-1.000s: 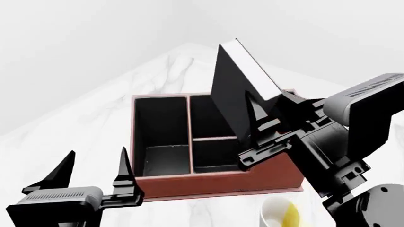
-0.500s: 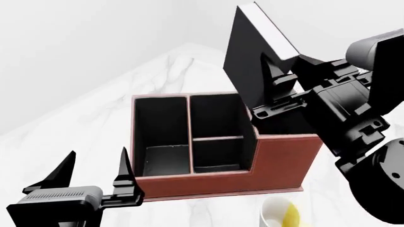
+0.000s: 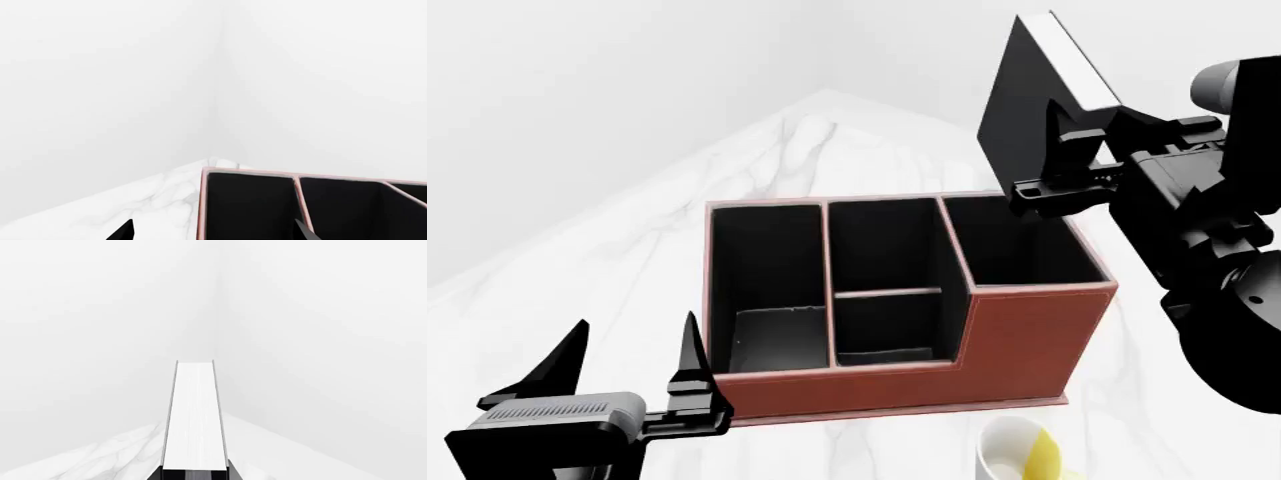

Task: Pick up the book and place it in the right compartment of the caddy.

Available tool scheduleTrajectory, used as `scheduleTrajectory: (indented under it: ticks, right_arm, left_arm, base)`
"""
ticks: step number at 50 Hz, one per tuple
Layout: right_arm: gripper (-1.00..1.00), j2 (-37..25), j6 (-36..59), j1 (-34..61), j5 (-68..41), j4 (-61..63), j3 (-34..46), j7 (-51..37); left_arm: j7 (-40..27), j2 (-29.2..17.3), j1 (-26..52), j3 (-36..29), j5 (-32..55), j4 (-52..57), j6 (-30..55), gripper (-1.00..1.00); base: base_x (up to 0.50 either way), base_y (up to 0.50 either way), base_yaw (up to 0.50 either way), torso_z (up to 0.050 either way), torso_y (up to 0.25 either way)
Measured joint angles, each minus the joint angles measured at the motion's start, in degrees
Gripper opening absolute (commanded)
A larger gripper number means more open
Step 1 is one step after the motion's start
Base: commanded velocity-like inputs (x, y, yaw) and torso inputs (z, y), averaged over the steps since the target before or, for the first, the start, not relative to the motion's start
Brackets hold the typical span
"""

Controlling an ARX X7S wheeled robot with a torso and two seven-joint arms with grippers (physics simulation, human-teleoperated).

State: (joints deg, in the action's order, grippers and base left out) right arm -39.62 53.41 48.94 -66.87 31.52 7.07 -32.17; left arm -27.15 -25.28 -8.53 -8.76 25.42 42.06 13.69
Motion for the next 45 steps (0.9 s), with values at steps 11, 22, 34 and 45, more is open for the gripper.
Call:
scheduleTrajectory:
  ticks: [11,22,34,45]
  right_arm:
    - [-1.0,-0.5,-0.3,-0.8,3.0,-2.7,0.8,-0.2]
    - [-1.0,-0.4,-0.4,-1.0,4.9,-4.9,2.3,0.2]
    - [-1.0,0.1,-1.0,-1.0,6.2,-7.3,3.8,1.5]
    - [-1.0,0.4,-1.7,-1.1,7.4,-9.2,4.9,2.5]
  left_arm:
    - [-0.1,-0.1,0.0,-0.1,0.0,-0.1,-0.2,1.0]
    - [-0.3,-0.2,0.0,-0.2,0.1,-0.2,-0.3,1.0]
    - [-0.4,-0.3,0.1,-0.3,0.3,-0.3,-0.3,1.0]
    - [-0.5,-0.3,0.2,-0.4,0.4,-0.4,-0.4,1.0]
  base:
    - [0.0,0.0,0.0,0.0,0.001]
    - [0.0,0.0,0.0,0.0,0.002]
    - [0.0,0.0,0.0,0.001,0.002]
    - [0.0,0.0,0.0,0.0,0.002]
